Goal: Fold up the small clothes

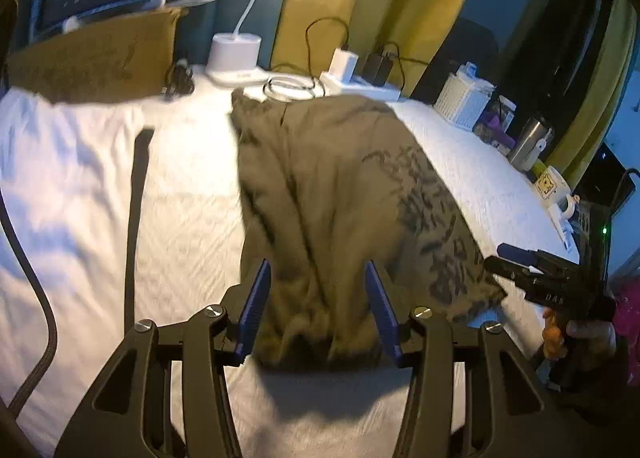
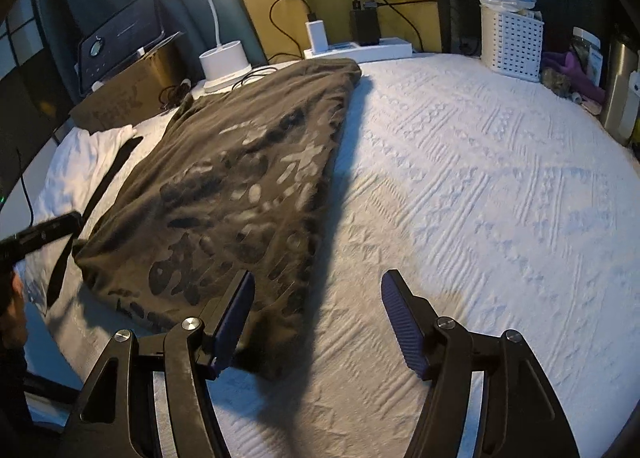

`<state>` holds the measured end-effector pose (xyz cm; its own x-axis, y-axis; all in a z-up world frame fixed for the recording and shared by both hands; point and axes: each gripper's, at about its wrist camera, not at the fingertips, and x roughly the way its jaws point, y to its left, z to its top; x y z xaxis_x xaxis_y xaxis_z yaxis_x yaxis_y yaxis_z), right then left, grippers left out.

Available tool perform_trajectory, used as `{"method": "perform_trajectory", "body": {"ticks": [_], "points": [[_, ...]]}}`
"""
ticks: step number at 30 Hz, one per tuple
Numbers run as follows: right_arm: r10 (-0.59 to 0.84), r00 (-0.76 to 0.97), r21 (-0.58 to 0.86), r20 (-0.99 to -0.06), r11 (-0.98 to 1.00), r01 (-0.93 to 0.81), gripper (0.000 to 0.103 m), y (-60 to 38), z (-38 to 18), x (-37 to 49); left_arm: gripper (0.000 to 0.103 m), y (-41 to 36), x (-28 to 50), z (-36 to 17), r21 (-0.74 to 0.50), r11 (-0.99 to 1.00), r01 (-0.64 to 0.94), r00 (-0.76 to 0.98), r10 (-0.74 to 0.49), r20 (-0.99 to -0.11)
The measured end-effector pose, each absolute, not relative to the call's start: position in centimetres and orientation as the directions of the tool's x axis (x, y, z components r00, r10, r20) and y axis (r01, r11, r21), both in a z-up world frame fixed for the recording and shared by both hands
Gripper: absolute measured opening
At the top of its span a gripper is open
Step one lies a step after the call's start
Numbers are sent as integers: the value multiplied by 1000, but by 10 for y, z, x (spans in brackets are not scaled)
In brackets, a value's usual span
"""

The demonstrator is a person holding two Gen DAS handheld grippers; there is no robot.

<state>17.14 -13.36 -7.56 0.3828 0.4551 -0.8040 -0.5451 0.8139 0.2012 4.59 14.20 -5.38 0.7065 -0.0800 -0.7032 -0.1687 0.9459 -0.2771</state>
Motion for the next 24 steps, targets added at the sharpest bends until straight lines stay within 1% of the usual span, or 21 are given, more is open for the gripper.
{"method": "perform_trajectory", "body": {"ticks": [5,8,10,12,13,14,16,22,24], "points": [[420,418,140,-806,821,-554,68,-137,-73,186,49,132,72,-56,-251,959,-131,696,-91,-712],[416,420,140,-806,825,-547,68,-140,-73,195,49,122,94,-67,-211,974,-78,659,-109,-745],[420,419,144,-805,823,-549,68,-141,-74,200,49,121,108,-78,-186,978,-95,624,-88,-777],[424,415,148,-805,821,-552,68,-142,-74,203,49,126,114,-82,-205,972,-113,614,-94,-784],[427,415,149,-804,819,-554,68,-141,-73,203,46,128,115,-82,-216,968,-125,614,-96,-784],[429,415,149,-803,817,-556,68,-141,-73,204,29,128,115,-80,-218,967,-130,619,-92,-780],[436,410,155,-801,813,-562,68,-139,-74,204,1,127,117,-80,-209,968,-135,617,-83,-783],[448,382,164,-808,794,-586,68,-133,-80,204,1,138,107,-72,-172,966,-195,649,-5,-761],[450,378,159,-809,786,-597,68,-130,-80,203,1,143,107,-78,-151,966,-212,638,20,-770]]}}
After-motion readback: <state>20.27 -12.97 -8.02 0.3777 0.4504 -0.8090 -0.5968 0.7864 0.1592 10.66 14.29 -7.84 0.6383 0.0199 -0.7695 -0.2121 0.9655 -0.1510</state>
